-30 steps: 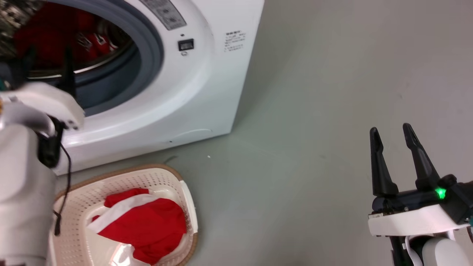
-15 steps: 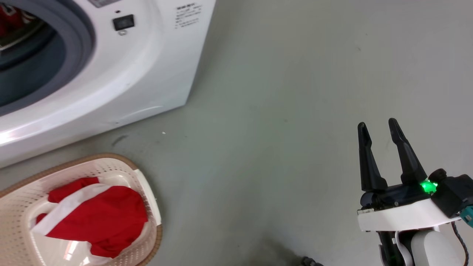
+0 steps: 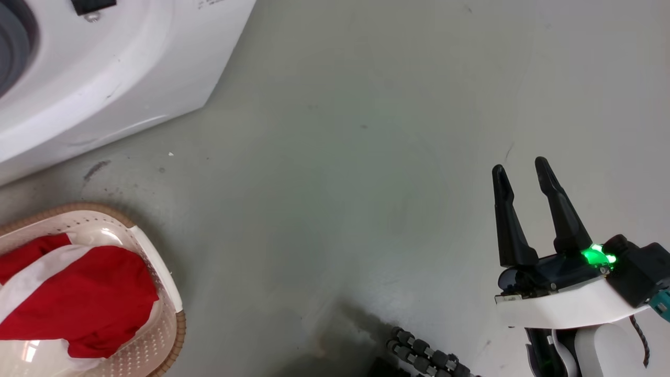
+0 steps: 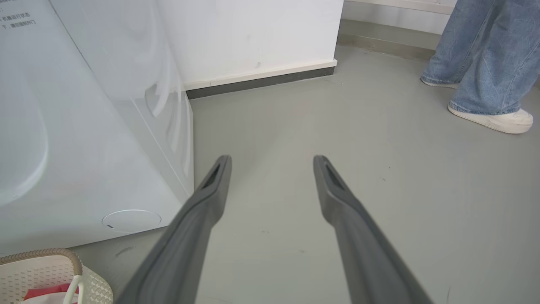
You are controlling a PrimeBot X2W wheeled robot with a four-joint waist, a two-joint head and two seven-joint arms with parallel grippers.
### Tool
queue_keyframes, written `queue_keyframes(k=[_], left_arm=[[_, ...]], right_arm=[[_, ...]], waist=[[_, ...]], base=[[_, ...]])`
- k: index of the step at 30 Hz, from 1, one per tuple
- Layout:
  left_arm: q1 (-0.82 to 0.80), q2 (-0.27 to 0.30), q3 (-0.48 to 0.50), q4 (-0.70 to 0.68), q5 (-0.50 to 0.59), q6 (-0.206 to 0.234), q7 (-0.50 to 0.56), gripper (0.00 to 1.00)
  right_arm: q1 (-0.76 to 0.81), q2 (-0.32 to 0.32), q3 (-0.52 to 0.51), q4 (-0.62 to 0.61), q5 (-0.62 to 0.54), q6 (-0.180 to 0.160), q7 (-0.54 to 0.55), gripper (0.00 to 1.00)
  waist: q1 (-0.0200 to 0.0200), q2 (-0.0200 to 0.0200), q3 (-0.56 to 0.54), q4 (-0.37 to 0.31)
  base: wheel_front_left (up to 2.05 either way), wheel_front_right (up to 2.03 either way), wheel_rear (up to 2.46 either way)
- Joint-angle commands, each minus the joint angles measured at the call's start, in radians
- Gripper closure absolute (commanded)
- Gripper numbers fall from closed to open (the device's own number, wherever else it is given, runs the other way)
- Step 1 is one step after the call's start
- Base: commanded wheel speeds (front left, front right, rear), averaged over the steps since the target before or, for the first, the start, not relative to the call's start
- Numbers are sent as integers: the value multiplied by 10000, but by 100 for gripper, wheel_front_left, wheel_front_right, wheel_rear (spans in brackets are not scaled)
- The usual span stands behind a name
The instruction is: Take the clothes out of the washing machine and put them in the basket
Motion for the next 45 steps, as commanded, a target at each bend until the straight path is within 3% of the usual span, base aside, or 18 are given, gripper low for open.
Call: queue_keyframes(k=[1, 11, 12, 13, 14, 24, 30, 45], left_arm=[[-159, 134, -87, -6, 1, 6, 341, 0], [203, 122, -54, -225, -170, 686, 1474, 0], [210, 144, -24, -330, -163, 781, 1406, 56], [225, 154, -5, -397, -177, 841, 1406, 100], [295, 202, 72, -600, -197, 1081, 1324, 100], [579, 385, 532, -1332, -257, 1825, -180, 100], [1140, 613, 849, -1806, -468, 1765, -1652, 100], [3080, -389, 1263, -1481, -1024, 1652, -6337, 100]], right_arm=[[3, 20, 9, -90, 56, -3, -15, 0], [259, 18, -103, -310, 176, -3, -16, 0], [286, 18, -111, -310, 179, -3, -16, 0], [298, 18, -114, -312, 183, -3, -16, 0], [294, 18, -116, -298, 224, -3, -18, 0], [73, 16, -119, -287, 181, -3, -18, 0], [-100, 17, -133, -207, 28, -3, -16, 0], [98, 12, -739, -51, -785, -3, -17, 0]], waist=[[-2, 0, 204, -52], [-2, 0, 503, -34], [-2, 0, 517, -35], [-2, 0, 529, -35], [-2, 0, 527, -41], [-2, 0, 313, -103], [-2, 0, -151, -77], [-2, 0, -2308, 1098]], base=[[0, 0, 0], [0, 0, 0], [0, 0, 0], [0, 0, 0], [0, 0, 0], [0, 0, 0], [0, 0, 0], [0, 0, 0]])
